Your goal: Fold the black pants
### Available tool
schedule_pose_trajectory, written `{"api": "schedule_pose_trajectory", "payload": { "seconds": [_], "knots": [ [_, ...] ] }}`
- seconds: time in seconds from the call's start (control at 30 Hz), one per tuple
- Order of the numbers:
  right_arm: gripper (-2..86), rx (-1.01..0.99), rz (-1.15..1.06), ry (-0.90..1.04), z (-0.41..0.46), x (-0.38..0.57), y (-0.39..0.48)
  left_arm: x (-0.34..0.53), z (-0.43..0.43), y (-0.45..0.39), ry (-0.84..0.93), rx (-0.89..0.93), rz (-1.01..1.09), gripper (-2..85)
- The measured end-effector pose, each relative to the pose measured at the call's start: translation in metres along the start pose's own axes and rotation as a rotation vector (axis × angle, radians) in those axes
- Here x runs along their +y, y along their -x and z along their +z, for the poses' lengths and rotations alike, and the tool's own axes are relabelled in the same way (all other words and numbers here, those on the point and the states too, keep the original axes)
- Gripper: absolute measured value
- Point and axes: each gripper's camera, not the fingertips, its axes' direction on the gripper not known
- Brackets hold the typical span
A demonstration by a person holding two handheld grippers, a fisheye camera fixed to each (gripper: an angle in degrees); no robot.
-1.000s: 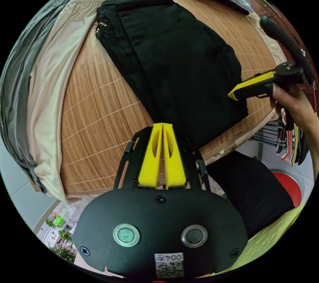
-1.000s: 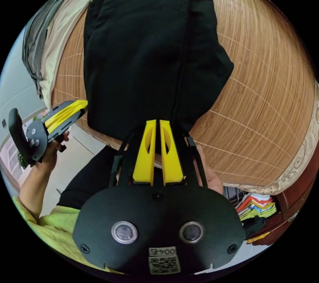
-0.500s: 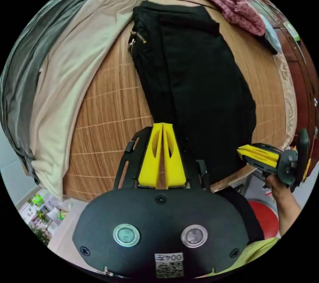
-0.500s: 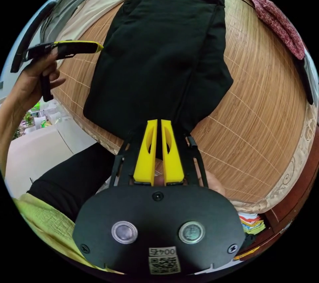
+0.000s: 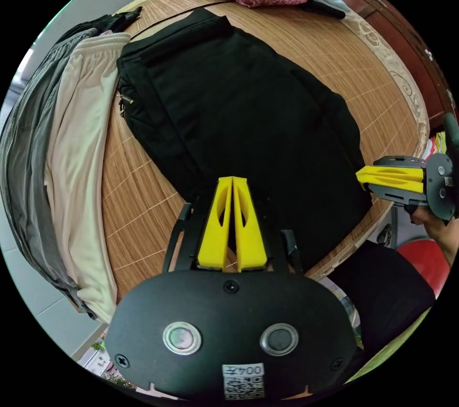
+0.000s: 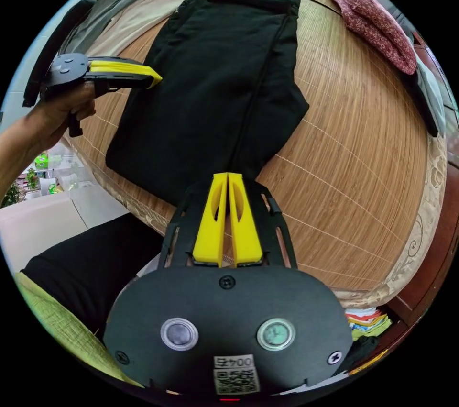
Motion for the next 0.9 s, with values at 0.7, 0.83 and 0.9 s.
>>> {"api": "schedule_pose_trajectory", "payload": {
  "seconds": [0.7, 0.83, 0.9],
  "knots": [
    [9.6, -0.456, 0.144, -0.003, 0.019, 0.076, -0.054, 0.152, -0.024, -0.055, -0.159, 0.175, 0.488, 9.3],
    [5.7, -0.493, 0.199, 0.073, 0.026, 0.074, -0.051, 0.155, -0.01, -0.072, -0.156, 0.121, 0.554, 13.1],
    [4.0, -0.555, 0.269, 0.089, 0.025, 0.076, -0.058, 0.16, -0.002, -0.077, -0.134, 0.1, 0.59, 13.8]
  ]
}}
